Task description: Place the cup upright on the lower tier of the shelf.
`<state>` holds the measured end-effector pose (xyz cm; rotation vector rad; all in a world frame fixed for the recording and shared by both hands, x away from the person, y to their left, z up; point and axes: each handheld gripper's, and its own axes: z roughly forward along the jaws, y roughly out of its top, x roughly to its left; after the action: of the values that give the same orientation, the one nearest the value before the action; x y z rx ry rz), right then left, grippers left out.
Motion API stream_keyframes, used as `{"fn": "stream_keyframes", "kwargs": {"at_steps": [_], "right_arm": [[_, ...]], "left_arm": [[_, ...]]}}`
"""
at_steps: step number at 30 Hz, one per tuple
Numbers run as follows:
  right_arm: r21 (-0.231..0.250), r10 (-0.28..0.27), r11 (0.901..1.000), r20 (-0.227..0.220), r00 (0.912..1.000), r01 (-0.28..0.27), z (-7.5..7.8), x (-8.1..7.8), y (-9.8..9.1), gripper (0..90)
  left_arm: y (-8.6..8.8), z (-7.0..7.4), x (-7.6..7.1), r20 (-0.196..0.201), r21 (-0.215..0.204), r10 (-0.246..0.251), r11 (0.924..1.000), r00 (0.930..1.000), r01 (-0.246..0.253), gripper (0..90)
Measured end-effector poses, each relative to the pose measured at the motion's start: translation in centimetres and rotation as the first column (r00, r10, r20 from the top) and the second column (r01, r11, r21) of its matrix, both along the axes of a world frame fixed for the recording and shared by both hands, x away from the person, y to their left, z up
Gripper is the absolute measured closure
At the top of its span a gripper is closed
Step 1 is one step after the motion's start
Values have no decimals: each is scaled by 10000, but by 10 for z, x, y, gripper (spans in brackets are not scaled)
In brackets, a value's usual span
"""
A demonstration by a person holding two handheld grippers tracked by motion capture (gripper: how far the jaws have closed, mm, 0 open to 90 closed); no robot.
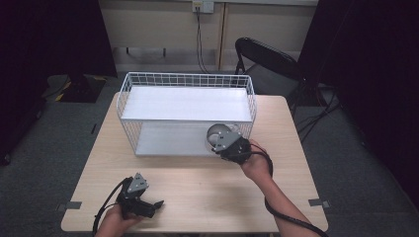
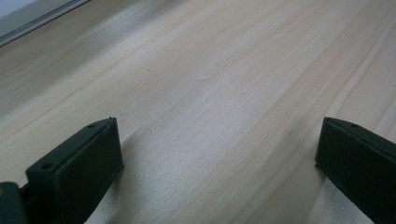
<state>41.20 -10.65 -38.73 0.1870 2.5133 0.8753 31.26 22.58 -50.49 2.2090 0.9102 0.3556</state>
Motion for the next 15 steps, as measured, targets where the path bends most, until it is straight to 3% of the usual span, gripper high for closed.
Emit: {"fn": "stream_keyframes", "kwargs": {"at_steps": [15], "right_arm": [[33,-177,9998,155,9997,176,-6,7,0,854]], "left_arm": [[0,0,0,0,-1,1,10000,10000,-1,0]]}}
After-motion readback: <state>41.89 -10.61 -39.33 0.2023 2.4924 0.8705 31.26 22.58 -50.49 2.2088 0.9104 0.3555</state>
